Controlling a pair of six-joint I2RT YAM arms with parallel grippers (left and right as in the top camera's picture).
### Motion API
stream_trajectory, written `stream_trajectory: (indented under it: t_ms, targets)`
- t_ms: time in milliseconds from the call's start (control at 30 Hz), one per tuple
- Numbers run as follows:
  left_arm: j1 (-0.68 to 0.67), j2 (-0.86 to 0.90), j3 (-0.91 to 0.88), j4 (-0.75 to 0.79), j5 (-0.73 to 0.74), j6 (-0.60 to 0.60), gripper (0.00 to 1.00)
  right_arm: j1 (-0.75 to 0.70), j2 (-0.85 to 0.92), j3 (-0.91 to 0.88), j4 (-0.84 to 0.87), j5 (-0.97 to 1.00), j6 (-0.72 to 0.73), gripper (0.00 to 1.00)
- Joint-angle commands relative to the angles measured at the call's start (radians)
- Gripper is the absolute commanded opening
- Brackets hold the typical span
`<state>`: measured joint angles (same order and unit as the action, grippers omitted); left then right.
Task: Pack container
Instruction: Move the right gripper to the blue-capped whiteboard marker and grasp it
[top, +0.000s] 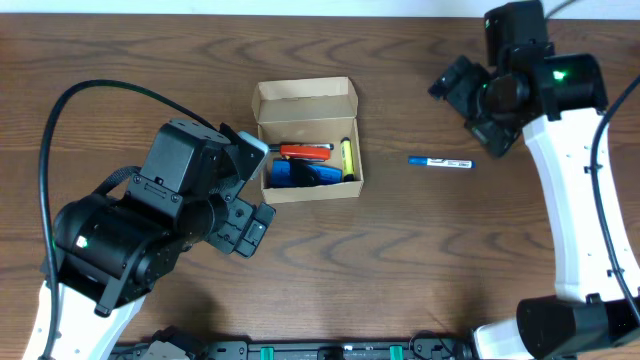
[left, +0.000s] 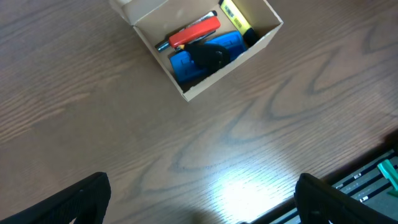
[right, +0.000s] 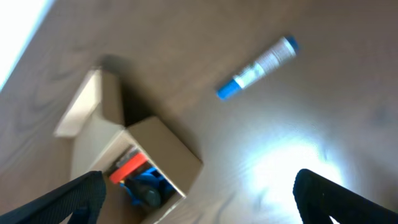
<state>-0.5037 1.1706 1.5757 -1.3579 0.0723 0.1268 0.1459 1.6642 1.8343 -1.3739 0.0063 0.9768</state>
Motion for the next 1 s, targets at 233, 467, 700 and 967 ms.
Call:
stream_trajectory:
  t_ms: [233,467,700,967]
  targets:
    - [0.006,0.002,-0.003,-0.002,0.005,-0.011,0.95,-0.029,0.238,-0.085,-0.085,0.019,0.566,0.91]
    - [0.006,0.002,-0.003,-0.002,0.005,-0.011,0.95,-0.075,0.389,-0.085,-0.084,-0.033,0.590,0.94]
    - [0.006,0.002,-0.003,-0.002,0.005,-0.011,0.95,-0.129,0.464,-0.097,-0.021,-0.048,0.554,0.95]
    - [0.006,0.002,-0.003,-0.002,0.006,-0.011,0.95,-0.145,0.465,-0.184,0.117,-0.048,0.533,0.95]
